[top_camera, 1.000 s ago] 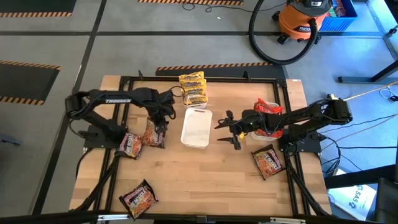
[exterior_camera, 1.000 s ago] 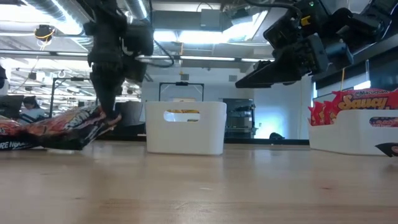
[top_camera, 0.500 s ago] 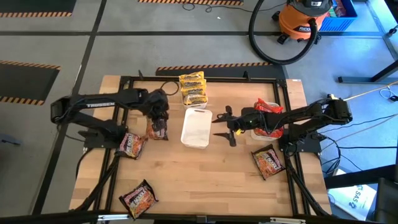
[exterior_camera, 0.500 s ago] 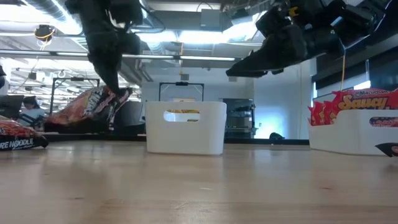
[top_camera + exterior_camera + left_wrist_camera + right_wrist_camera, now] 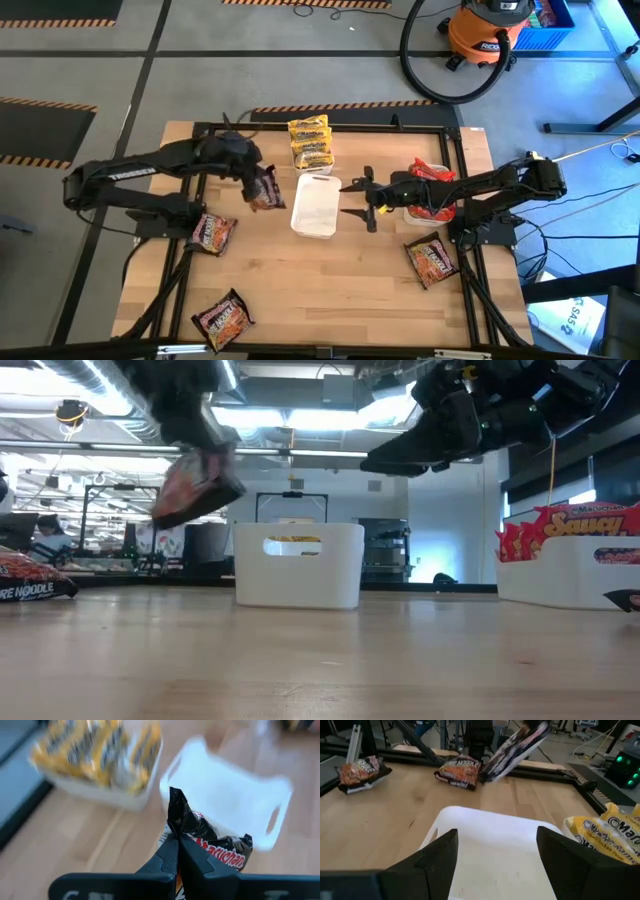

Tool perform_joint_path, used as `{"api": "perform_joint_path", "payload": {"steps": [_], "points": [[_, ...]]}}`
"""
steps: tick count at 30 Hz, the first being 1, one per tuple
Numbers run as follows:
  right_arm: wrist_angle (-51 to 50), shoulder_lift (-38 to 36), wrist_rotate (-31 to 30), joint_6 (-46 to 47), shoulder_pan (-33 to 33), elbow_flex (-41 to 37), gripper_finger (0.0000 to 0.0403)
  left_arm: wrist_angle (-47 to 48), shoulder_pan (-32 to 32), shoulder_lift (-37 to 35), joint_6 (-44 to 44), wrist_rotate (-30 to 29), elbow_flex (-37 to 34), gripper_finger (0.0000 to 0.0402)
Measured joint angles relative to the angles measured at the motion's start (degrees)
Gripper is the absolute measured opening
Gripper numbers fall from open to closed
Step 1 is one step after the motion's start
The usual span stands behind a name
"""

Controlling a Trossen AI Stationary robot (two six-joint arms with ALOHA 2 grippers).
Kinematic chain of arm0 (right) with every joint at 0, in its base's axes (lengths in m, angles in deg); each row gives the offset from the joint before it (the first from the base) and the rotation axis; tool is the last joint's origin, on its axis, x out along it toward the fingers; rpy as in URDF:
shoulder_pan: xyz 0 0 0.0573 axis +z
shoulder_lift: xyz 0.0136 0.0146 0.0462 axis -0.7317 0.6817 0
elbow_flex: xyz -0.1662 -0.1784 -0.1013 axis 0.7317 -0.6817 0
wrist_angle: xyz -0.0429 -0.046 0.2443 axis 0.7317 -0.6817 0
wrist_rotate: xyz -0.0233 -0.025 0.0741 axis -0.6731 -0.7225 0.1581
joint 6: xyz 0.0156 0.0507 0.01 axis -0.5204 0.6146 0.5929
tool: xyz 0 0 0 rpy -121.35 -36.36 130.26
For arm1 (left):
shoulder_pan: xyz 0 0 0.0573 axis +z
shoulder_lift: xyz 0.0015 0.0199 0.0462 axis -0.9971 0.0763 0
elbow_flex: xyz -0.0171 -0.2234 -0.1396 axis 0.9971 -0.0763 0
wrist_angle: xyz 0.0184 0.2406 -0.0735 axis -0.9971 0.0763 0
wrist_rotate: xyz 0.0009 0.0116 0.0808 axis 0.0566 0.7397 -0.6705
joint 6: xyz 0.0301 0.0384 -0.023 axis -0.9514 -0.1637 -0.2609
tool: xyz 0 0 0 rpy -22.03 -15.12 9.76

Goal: Sort Maruchan noodles
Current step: Put the black noodle pack into the bottom left white bin

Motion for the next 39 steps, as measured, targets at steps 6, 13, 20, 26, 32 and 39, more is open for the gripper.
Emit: {"api": "perform_joint_path", "payload": {"steps": [6, 13, 20, 26, 32, 39], "points": [[3.9, 0.3, -1.2, 0.9, 0.0, 0.0, 0.0250, -12.3, 0.0, -3.4, -0.2, 0.0, 0.0, 0.0000], [13.7, 5.1, -11.9, 6.6, -0.1, 0.0, 0.0250, -24.0, -1.2, -2.6, -2.0, -0.1, 0.1, 0.0000], [28.2, 11.9, -13.4, 6.8, 0.0, 1.6, 0.0250, -39.9, -3.5, -1.0, -6.3, -1.4, 0.1, 0.0000], [29.8, 16.8, -13.6, 5.1, 0.0, 8.3, 0.0250, -46.1, -4.1, 1.0, -8.0, -1.7, 0.0, 0.0000], [29.9, 18.8, -15.4, 3.6, 0.0, 13.8, 0.0250, -49.3, -4.1, 4.0, -9.1, -1.8, 0.1, 0.0000], [29.8, 18.8, -15.9, 2.3, 0.0, 16.1, 0.0248, -51.0, -4.1, 5.1, -9.4, -1.0, 0.0, 0.0000]]}}
